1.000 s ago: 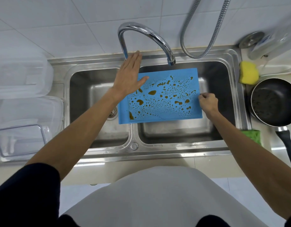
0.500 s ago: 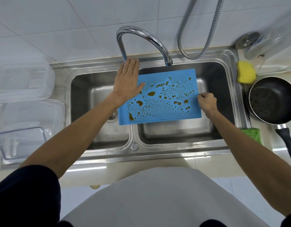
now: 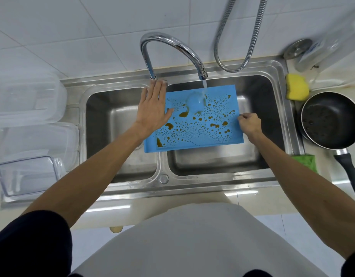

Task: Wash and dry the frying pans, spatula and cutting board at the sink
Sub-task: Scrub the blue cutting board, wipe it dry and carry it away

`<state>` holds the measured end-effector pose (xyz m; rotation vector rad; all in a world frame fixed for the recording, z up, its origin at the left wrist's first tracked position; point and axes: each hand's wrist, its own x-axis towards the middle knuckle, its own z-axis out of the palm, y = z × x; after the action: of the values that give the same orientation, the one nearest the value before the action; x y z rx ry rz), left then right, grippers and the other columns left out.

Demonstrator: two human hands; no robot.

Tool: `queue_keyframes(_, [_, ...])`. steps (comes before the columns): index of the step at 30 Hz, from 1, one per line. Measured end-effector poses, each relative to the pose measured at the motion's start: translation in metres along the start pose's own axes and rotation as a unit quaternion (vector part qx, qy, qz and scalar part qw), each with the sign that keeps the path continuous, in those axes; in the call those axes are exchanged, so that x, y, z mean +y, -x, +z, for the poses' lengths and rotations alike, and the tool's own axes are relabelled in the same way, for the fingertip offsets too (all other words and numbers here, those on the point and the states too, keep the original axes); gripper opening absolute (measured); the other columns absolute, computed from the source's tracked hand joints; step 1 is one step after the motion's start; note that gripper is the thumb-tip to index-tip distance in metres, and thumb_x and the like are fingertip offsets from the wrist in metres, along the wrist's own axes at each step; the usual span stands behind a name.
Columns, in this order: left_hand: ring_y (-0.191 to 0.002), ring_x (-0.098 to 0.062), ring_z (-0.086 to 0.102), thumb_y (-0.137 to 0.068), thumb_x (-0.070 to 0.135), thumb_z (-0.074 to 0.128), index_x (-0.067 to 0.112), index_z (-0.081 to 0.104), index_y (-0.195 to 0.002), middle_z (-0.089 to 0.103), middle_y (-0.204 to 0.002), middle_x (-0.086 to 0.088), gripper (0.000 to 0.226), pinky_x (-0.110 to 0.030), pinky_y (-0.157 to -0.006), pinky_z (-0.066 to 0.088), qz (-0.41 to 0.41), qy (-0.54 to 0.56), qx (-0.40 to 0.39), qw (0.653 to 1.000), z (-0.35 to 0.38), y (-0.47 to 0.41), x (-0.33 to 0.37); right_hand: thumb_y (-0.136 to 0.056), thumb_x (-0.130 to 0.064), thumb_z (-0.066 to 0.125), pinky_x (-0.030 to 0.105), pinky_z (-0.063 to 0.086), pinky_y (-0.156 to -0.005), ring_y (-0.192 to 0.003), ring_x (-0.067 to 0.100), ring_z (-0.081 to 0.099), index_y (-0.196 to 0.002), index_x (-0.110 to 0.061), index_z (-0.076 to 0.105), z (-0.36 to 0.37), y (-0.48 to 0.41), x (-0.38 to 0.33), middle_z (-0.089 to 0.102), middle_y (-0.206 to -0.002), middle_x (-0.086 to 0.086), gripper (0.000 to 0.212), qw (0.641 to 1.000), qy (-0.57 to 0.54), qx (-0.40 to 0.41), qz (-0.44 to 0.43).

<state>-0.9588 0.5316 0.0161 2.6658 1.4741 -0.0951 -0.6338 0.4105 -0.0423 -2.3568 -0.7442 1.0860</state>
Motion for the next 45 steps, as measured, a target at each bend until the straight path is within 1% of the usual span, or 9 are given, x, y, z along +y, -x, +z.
queue_keyframes(6, [-0.153,-0.034,0.006,-0.097,0.055,0.045,0.003,0.008,-0.158,0.009,-0.166,-0.017,0.089,-0.051,-0.124,0.013,-0.023,0.064,0.013,0.998,0.011,0.01,-0.003,-0.096,-0.014,0.047,0.05,0.054,-0.09,-0.096,0.031,0.065,-0.103,0.004,0.071,0.001,-0.003,0.001,0.068,-0.117,0.021,0.031,1.0,-0.002,0.004,0.003])
queue_keyframes(10, [-0.152,-0.035,0.013,-0.101,0.047,0.043,-0.001,0.007,-0.157,0.011,-0.165,-0.02,0.082,-0.049,-0.123,0.019,-0.158,0.169,-0.009,0.973,0.036,0.04,-0.01,-0.095,-0.014,0.047,0.049,0.054,-0.089,-0.097,0.034,0.066,-0.102,0.003,0.072,0.002,-0.005,0.001,0.069,-0.116,0.021,0.031,1.0,0.0,0.006,0.006])
queue_keyframes(13, [-0.132,-0.028,0.045,-0.105,0.041,0.039,-0.002,0.014,-0.154,0.043,-0.144,-0.013,0.07,-0.038,-0.103,0.042,-0.303,0.321,-0.057,0.896,0.035,0.051,-0.003,-0.095,-0.014,0.047,0.049,0.054,-0.088,-0.09,0.031,0.065,-0.1,0.003,0.072,0.005,-0.008,0.006,0.07,-0.113,0.021,0.031,1.0,0.007,0.002,0.008])
queue_keyframes(16, [-0.099,-0.02,0.053,-0.108,0.043,0.027,0.001,0.045,-0.135,0.05,-0.109,-0.003,0.053,-0.033,-0.081,0.043,-0.398,0.409,-0.057,0.819,0.039,0.043,0.001,-0.094,-0.015,0.047,0.05,0.054,-0.087,-0.097,0.038,0.066,-0.098,0.005,0.071,0.006,-0.011,0.008,0.07,-0.106,0.02,0.031,1.0,0.006,-0.001,0.011])
queue_keyframes(23, [-0.068,-0.006,0.05,-0.109,0.042,0.025,0.009,0.055,-0.099,0.057,-0.089,-0.004,0.046,-0.011,-0.051,0.038,-0.372,0.412,-0.008,0.832,0.067,0.039,-0.012,-0.093,-0.018,0.052,0.043,0.061,-0.085,-0.091,0.031,0.073,-0.099,-0.003,0.073,-0.003,-0.03,0.015,0.074,-0.104,0.019,0.027,1.0,0.003,-0.022,0.008])
queue_keyframes(27, [-0.071,-0.012,0.053,-0.108,0.045,0.025,0.002,0.058,-0.101,0.057,-0.086,-0.005,0.055,-0.012,-0.051,0.039,-0.365,0.427,-0.002,0.827,0.081,0.038,-0.019,-0.093,-0.023,0.051,0.036,0.042,-0.102,-0.114,0.035,0.06,-0.121,-0.002,0.062,-0.046,-0.05,0.003,0.065,-0.122,0.021,0.037,0.975,0.126,0.157,-0.094])
queue_keyframes(30, [-0.076,-0.017,0.056,-0.104,0.055,0.026,0.001,0.059,-0.1,0.059,-0.086,-0.007,0.063,-0.033,-0.062,0.047,-0.367,0.444,0.004,0.817,0.092,0.039,-0.026,-0.088,-0.025,0.048,0.041,0.032,-0.108,-0.121,0.04,0.048,-0.129,-0.001,0.049,-0.086,-0.078,-0.002,0.049,-0.132,0.024,0.048,0.931,0.213,0.269,-0.123])
queue_keyframes(36, [-0.071,-0.02,0.052,-0.093,0.074,0.027,0.007,0.057,-0.091,0.055,-0.079,-0.003,0.074,-0.04,-0.063,0.043,-0.378,0.438,0.004,0.815,0.114,0.037,-0.045,-0.088,-0.022,0.055,0.053,0.031,-0.111,-0.135,0.049,0.036,-0.144,0.002,0.034,-0.12,-0.11,-0.017,0.036,-0.147,0.032,0.064,0.884,0.381,0.261,-0.077])
queue_keyframes(45, [-0.066,-0.01,0.045,-0.105,0.052,0.027,0.013,0.05,-0.088,0.047,-0.072,0.009,0.048,-0.031,-0.061,0.038,-0.374,0.397,-0.012,0.838,0.1,0.037,-0.035,-0.088,-0.026,0.055,0.056,0.029,-0.111,-0.133,0.052,0.036,-0.143,-0.003,0.036,-0.128,-0.128,-0.01,0.035,-0.146,0.033,0.062,0.888,0.404,0.219,-0.002])
